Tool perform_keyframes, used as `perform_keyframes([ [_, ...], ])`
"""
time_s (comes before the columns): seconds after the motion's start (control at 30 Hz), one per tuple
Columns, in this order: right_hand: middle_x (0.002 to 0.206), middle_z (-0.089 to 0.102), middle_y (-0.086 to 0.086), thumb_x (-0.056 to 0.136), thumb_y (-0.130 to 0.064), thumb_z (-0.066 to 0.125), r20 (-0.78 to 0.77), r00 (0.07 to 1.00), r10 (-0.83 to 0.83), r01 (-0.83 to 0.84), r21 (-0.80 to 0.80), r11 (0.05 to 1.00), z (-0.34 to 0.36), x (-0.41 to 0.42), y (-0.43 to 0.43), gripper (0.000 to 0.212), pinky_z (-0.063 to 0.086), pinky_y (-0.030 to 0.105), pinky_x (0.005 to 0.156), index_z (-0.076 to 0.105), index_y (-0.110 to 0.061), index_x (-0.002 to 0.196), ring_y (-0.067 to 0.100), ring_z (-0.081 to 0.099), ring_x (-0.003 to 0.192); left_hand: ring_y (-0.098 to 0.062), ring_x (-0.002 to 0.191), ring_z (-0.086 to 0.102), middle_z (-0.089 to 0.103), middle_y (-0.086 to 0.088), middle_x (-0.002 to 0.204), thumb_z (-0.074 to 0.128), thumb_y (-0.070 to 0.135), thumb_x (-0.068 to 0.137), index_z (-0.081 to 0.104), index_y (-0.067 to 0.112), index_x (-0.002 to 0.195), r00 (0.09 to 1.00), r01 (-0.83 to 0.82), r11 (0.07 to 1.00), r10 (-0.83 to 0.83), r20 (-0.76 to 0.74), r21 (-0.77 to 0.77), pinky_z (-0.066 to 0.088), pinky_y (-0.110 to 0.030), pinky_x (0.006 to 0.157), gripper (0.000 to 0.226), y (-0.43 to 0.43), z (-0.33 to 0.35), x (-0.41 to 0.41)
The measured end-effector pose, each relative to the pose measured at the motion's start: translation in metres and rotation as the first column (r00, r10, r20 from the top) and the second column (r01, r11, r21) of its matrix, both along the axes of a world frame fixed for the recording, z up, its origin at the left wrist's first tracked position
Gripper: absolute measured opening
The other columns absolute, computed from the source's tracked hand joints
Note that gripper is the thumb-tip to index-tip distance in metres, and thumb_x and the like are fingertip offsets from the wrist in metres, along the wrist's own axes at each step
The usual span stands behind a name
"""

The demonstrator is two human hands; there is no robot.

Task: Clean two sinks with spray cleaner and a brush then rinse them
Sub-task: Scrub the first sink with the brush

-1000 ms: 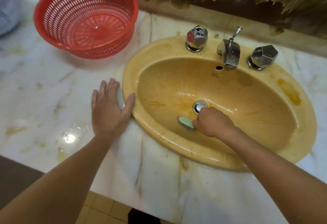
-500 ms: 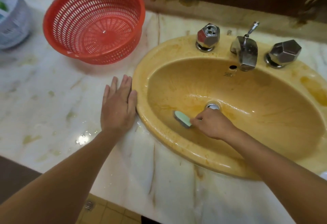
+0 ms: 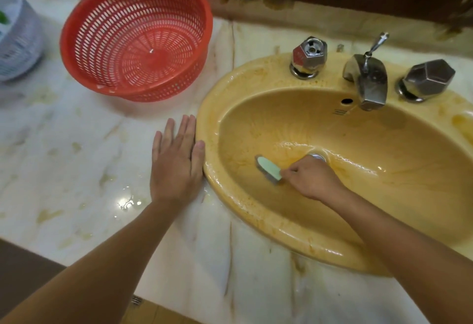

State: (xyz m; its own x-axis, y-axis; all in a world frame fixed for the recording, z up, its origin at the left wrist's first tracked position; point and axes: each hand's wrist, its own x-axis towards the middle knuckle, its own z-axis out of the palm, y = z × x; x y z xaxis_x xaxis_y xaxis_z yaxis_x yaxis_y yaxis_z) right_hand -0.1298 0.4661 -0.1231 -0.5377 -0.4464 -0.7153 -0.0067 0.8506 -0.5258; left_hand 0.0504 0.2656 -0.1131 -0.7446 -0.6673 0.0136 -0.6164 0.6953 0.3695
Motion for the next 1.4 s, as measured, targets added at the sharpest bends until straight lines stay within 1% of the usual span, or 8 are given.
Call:
perform_keyframes([
  [0.1, 0.053, 0.042, 0.0, 0.092, -0.036, 0.069, 0.382, 0.924, -0.016, 0.076, -0.14, 0.987, 0.008, -0.001, -0.006, 0.03, 0.029, 0.021, 0.037, 0.072, -0.012, 0.075, 0.017, 0.033, 0.039, -0.014, 0.156, 0.005, 0.024, 0.006, 0.166, 0.015, 0.045, 0.106, 0.02, 0.024, 0.161, 1.0, 0.001, 1.0, -0.001, 0.006, 0.001, 0.001, -0.041, 0.127, 0.059, -0.001, 0.0, 0.0],
  [0.23, 0.057, 0.054, 0.006, 0.093, -0.031, 0.063, 0.104, 0.992, -0.073, 0.079, -0.064, 0.995, -0.009, 0.0, -0.012, 0.03, 0.03, 0.026, 0.048, 0.074, -0.004, 0.086, 0.015, 0.039, 0.047, -0.014, 0.156, 0.006, 0.024, 0.006, 0.166, 0.016, 0.044, 0.107, 0.02, 0.023, 0.161, 1.0, 0.002, 1.0, -0.002, 0.007, -0.005, 0.002, -0.041, 0.127, 0.059, -0.001, 0.0, 0.0],
  [0.37, 0.058, 0.04, -0.003, 0.096, -0.03, 0.064, 0.57, 0.821, -0.034, 0.124, -0.12, 0.985, -0.009, -0.009, -0.015, 0.026, 0.03, 0.025, 0.048, 0.076, -0.008, 0.106, 0.013, 0.033, 0.048, -0.015, 0.156, 0.006, 0.025, 0.005, 0.166, 0.015, 0.044, 0.107, 0.021, 0.023, 0.161, 1.0, 0.004, 1.0, -0.004, 0.01, -0.004, 0.003, -0.043, 0.127, 0.059, -0.001, 0.0, 0.0],
  [0.5, 0.063, 0.053, -0.001, 0.096, -0.023, 0.066, 0.204, 0.978, -0.043, 0.066, -0.107, 0.992, -0.014, -0.015, -0.027, 0.015, 0.036, 0.024, 0.052, 0.079, -0.016, 0.098, 0.014, 0.043, 0.056, -0.014, 0.156, 0.005, 0.024, 0.006, 0.166, 0.015, 0.045, 0.107, 0.021, 0.023, 0.161, 1.0, 0.007, 1.0, -0.007, 0.01, -0.003, 0.003, -0.043, 0.127, 0.059, -0.002, 0.0, 0.0],
  [0.6, 0.061, 0.057, -0.004, 0.096, -0.019, 0.066, 0.364, 0.925, 0.11, -0.038, -0.197, 0.98, -0.009, -0.016, -0.033, 0.015, 0.041, 0.023, 0.055, 0.079, -0.016, 0.104, 0.008, 0.047, 0.053, -0.015, 0.156, 0.005, 0.024, 0.005, 0.166, 0.014, 0.045, 0.106, 0.021, 0.022, 0.161, 1.0, 0.003, 1.0, -0.003, 0.011, -0.002, 0.004, -0.043, 0.127, 0.06, -0.002, 0.0, 0.0],
  [0.73, 0.064, 0.059, -0.011, 0.096, -0.025, 0.067, -0.055, 0.997, -0.058, 0.038, -0.304, 0.952, -0.02, -0.03, -0.045, 0.013, 0.039, 0.025, 0.063, 0.079, -0.025, 0.092, 0.005, 0.047, 0.06, -0.014, 0.156, 0.006, 0.025, 0.005, 0.166, 0.016, 0.045, 0.107, 0.022, 0.022, 0.161, 1.0, 0.0, 1.0, 0.0, 0.004, 0.003, 0.003, -0.043, 0.127, 0.059, -0.001, 0.001, -0.001],
  [0.87, 0.072, 0.067, -0.003, 0.096, -0.019, 0.066, 0.215, 0.945, 0.246, -0.198, -0.223, 0.954, -0.006, -0.028, -0.046, 0.013, 0.045, 0.018, 0.065, 0.079, -0.019, 0.101, 0.005, 0.054, 0.066, -0.014, 0.156, 0.006, 0.025, 0.005, 0.166, 0.015, 0.046, 0.106, 0.022, 0.022, 0.161, 1.0, 0.0, 1.0, 0.0, 0.006, 0.002, 0.003, -0.043, 0.127, 0.06, -0.002, 0.001, -0.001],
  [1.4, 0.08, 0.064, 0.001, 0.098, -0.019, 0.064, 0.081, 0.997, -0.019, 0.057, -0.488, 0.871, 0.002, -0.017, -0.068, 0.015, 0.041, 0.024, 0.074, 0.076, -0.027, 0.097, 0.008, 0.052, 0.075, -0.016, 0.156, 0.009, 0.028, 0.004, 0.165, 0.018, 0.044, 0.106, 0.023, 0.019, 0.16, 1.0, -0.002, 1.0, 0.003, -0.01, 0.004, 0.002, -0.042, 0.127, 0.06, -0.002, 0.001, -0.002],
])
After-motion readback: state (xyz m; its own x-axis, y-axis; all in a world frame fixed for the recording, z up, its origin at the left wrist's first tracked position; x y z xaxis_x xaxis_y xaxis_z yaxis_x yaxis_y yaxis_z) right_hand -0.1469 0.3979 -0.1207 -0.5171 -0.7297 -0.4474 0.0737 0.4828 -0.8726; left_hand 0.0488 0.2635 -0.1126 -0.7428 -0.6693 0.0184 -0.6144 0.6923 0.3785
